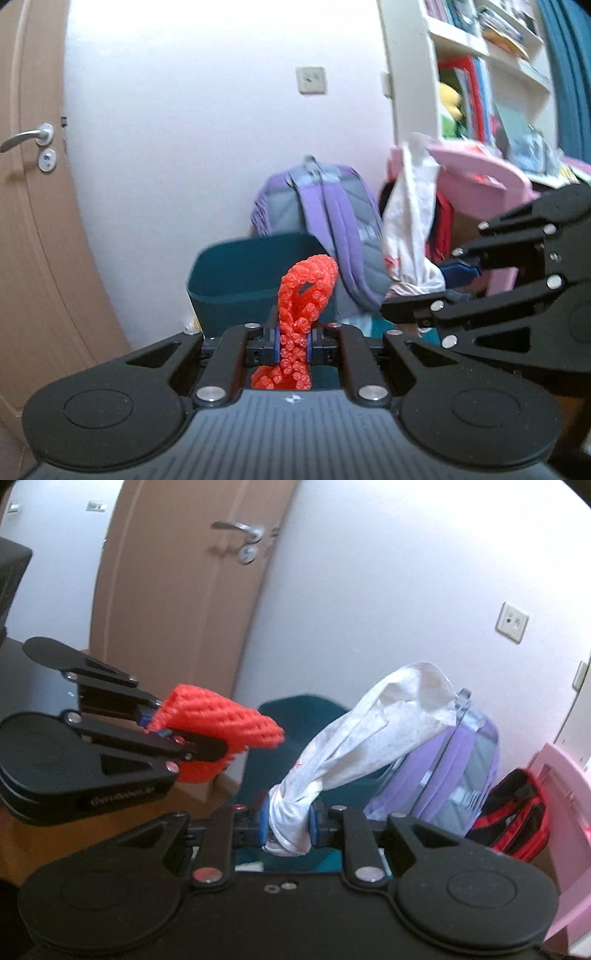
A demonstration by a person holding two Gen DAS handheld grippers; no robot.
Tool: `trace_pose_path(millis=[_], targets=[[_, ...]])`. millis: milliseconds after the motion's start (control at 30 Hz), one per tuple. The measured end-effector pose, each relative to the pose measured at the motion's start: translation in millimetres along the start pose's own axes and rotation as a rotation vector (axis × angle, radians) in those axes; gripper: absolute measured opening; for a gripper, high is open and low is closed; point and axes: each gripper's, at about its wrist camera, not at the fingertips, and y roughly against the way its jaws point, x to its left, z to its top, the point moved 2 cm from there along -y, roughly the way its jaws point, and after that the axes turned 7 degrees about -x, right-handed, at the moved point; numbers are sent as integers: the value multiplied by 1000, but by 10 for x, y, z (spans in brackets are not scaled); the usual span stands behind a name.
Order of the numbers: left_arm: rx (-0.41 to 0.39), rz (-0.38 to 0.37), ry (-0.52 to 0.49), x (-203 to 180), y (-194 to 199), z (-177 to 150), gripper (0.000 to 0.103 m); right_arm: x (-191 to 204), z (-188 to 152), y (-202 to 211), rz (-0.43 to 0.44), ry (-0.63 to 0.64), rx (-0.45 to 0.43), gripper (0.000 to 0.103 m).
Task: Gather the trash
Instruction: 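Carry the orange mesh with the left tool while the right tool carries the tissue to the wastebasket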
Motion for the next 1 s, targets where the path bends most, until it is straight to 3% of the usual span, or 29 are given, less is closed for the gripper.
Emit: trace_pose_path(millis=[200, 400, 700, 1000], targets=[[-2, 45, 86, 272, -441, 361, 11, -207, 274, -251, -31, 20, -30, 18], [46, 68, 145, 535, -1042, 548, 11, -434, 377, -720, -33, 16, -10, 18], [139, 94, 136, 694, -1949, 532, 11, -624, 249, -1555, -13, -10, 91, 20], [262, 91, 129, 740, -2664, 297, 11, -634, -3, -2193, 38, -5, 219, 20]])
